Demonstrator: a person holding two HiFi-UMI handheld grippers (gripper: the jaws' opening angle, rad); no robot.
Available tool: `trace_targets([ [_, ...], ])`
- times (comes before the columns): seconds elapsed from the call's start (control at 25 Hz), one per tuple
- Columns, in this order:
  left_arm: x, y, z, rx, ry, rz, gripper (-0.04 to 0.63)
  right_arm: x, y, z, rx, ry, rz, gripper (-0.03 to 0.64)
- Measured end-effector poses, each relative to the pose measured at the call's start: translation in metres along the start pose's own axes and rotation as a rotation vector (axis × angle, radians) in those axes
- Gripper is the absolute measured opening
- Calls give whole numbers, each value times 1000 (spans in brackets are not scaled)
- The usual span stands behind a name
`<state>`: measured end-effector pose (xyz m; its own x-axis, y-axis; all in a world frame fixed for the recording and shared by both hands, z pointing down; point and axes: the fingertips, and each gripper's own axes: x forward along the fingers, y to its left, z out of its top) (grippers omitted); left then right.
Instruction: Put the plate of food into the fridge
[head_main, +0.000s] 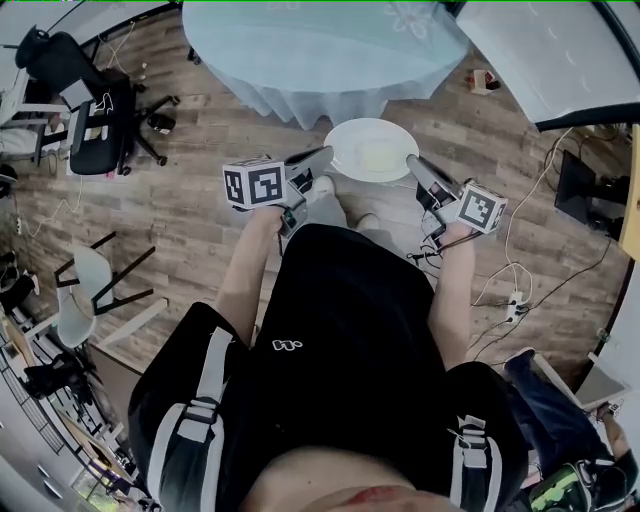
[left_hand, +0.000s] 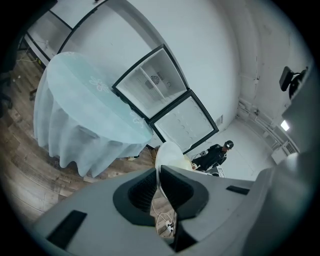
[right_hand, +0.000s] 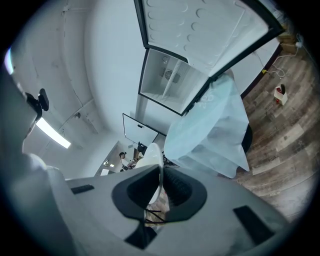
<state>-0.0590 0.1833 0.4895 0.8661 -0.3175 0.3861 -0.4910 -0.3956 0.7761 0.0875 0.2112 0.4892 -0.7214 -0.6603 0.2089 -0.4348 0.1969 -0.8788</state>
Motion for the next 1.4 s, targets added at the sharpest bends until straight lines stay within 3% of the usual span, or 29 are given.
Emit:
trace_targets([
  [0.44,-21,72,79,-78,-2,-26,29,106,3,30,43,23,-43,25],
  [0.84,-29,108,113,-66,21,-37,35,144,14,36,31,20,-120,25],
  [0.96,-23,109,124,-52,23,-75,31,145,10,40,68,-19,-136,25],
  [1.12,-14,101,130,-91,7,-126,25,145,4,50,78,-41,-138,26],
  [1.4,3,121,154,-88,-1,-64,26,163,-10,76,91,-26,-105,26],
])
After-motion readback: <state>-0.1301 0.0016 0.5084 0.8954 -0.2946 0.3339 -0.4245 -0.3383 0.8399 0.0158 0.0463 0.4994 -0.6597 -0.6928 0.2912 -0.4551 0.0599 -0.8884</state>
